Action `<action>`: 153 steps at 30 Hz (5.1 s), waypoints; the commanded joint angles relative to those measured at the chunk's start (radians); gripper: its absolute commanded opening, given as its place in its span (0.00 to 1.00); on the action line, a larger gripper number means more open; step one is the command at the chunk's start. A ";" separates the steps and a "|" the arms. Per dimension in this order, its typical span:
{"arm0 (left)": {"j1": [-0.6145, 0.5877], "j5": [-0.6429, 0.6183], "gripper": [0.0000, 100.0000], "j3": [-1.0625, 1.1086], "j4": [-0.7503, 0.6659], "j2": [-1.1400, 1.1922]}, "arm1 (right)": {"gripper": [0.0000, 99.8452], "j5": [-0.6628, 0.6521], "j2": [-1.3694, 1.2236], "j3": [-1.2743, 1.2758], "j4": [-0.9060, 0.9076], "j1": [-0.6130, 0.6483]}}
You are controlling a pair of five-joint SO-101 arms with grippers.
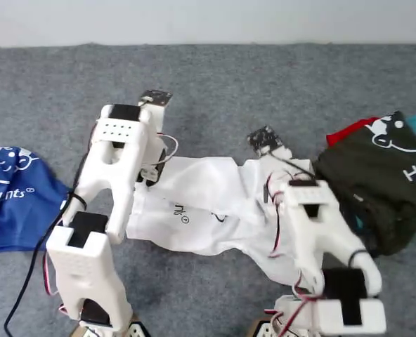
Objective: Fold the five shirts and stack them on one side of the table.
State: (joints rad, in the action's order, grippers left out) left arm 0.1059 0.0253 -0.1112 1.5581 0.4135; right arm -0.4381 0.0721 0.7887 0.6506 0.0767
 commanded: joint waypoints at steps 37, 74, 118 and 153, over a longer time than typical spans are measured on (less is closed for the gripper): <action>0.035 0.012 0.01 -0.004 -0.011 -0.043 | 0.13 0.086 0.274 0.049 0.219 0.018; 0.029 0.012 0.01 -0.004 0.000 -0.054 | 0.01 0.077 0.489 -0.304 0.720 0.015; -0.235 0.012 0.01 -0.248 0.081 -1.283 | 0.01 0.031 0.872 -1.418 0.846 -0.237; -0.235 0.017 0.01 -0.616 0.112 -0.847 | 0.01 0.035 0.631 -1.567 0.611 -0.552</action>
State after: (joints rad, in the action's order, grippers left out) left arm -0.1243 0.0299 -0.7066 1.6563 -0.4626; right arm -0.3966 0.7426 -0.7748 1.2306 -0.4680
